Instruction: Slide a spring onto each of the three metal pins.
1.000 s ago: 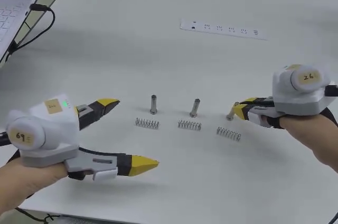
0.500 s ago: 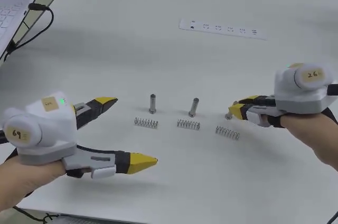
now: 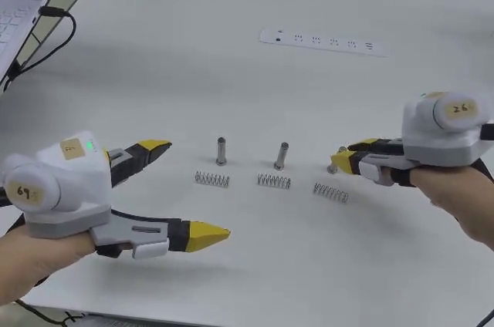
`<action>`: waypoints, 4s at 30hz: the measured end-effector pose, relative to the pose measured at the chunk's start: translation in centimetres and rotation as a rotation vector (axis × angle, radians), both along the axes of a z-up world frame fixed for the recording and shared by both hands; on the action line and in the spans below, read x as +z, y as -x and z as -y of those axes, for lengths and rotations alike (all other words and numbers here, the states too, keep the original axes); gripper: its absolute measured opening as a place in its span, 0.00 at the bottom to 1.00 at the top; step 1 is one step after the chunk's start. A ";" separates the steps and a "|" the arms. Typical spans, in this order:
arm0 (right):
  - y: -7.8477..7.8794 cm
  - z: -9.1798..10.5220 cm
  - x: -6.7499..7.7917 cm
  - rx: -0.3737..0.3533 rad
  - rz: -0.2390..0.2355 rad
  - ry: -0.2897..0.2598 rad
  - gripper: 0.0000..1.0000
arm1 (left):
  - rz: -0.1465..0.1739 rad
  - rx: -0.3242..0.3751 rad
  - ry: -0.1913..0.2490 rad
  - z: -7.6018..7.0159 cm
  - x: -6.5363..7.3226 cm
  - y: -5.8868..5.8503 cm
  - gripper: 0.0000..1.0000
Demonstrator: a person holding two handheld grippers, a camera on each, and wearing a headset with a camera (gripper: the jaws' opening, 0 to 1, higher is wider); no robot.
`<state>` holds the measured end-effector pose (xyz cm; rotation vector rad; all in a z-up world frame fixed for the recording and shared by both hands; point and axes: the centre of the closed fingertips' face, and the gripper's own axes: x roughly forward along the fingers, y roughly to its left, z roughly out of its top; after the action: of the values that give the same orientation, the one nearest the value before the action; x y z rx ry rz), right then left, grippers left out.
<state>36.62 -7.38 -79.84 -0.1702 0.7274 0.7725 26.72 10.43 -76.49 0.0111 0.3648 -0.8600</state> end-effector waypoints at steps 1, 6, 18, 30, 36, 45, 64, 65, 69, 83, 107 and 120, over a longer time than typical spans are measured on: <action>0.0 0.1 0.1 -0.002 0.004 -0.003 0.22 | 0.000 0.000 -0.001 0.0 0.0 0.0 0.97; 0.1 0.5 0.6 -0.013 0.012 -0.016 0.24 | 0.002 0.000 -0.002 -0.1 0.0 -0.1 0.98; 1.0 1.4 1.4 -0.015 0.034 -0.032 0.29 | 0.018 -0.013 0.000 0.1 0.6 -0.6 0.98; 2.2 1.9 1.4 0.019 0.042 -0.015 0.29 | 0.012 -0.006 -0.007 -0.2 0.4 -0.5 0.97; 3.1 1.7 0.9 0.061 0.031 0.010 0.28 | 0.006 0.000 -0.008 -0.4 0.3 -0.4 0.97; 3.9 1.3 -0.5 0.140 0.023 0.070 0.26 | -0.001 0.003 -0.014 -0.6 -0.1 -0.1 0.97; 4.7 0.1 -3.9 0.319 -0.002 0.213 0.24 | -0.011 0.007 -0.016 -0.7 -0.3 0.3 0.97; 4.6 0.2 -4.0 0.320 -0.005 0.216 0.24 | -0.011 0.005 -0.018 -0.7 -0.4 0.3 0.97; 4.5 0.0 -4.1 0.324 -0.011 0.216 0.23 | -0.011 0.005 -0.018 -0.7 -0.4 0.3 0.97; 4.9 -0.5 -5.3 0.394 -0.032 0.283 0.17 | -0.016 0.012 -0.020 -0.9 -0.5 0.5 0.96; 5.3 -0.5 -4.2 0.418 -0.010 0.295 0.08 | -0.011 0.004 -0.018 -0.7 -0.2 0.7 0.96; 6.2 -0.5 -1.9 0.436 0.028 0.277 0.08 | 0.017 -0.029 -0.015 0.4 0.7 0.8 0.96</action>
<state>30.40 -6.88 -81.77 -0.6038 0.7791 1.0783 25.90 10.01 -75.75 0.0378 0.3564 -0.8857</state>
